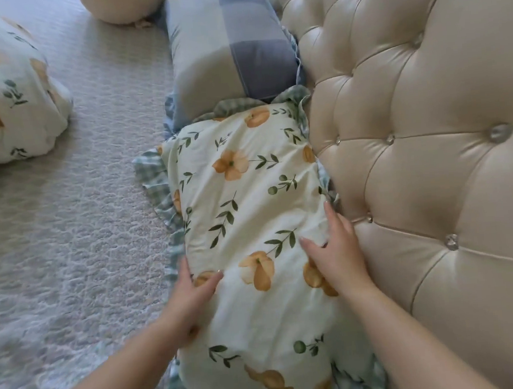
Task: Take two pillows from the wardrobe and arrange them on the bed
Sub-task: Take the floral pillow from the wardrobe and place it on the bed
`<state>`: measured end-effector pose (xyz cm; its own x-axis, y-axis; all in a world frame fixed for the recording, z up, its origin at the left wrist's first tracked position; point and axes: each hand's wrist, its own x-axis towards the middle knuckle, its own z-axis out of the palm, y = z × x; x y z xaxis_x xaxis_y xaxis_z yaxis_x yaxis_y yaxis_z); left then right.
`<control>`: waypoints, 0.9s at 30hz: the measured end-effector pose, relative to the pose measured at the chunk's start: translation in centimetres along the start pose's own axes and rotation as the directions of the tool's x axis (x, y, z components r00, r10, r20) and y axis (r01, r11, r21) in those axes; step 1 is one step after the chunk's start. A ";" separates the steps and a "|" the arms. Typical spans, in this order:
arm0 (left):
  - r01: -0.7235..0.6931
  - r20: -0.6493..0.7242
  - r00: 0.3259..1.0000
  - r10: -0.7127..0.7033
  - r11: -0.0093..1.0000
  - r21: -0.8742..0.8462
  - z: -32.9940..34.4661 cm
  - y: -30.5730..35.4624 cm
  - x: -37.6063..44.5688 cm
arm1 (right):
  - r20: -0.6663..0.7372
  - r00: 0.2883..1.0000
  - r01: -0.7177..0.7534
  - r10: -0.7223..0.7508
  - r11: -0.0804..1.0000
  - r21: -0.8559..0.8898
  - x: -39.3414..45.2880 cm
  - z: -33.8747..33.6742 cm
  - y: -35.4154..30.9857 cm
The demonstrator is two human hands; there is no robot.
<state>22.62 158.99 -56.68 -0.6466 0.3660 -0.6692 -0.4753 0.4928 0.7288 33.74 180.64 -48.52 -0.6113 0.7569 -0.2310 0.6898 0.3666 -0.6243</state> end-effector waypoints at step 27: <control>-0.588 0.463 0.690 0.557 0.057 0.807 1.9 -5.9 -3.2 | 0.153 0.952 0.296 -0.266 0.669 -0.682 -10.8 5.1 9.5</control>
<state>28.60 156.45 -59.12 -0.4343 0.8924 -0.1229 0.8344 0.4499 0.3182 44.97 173.18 -55.73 -0.8246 0.5401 -0.1686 0.5445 0.8384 0.0228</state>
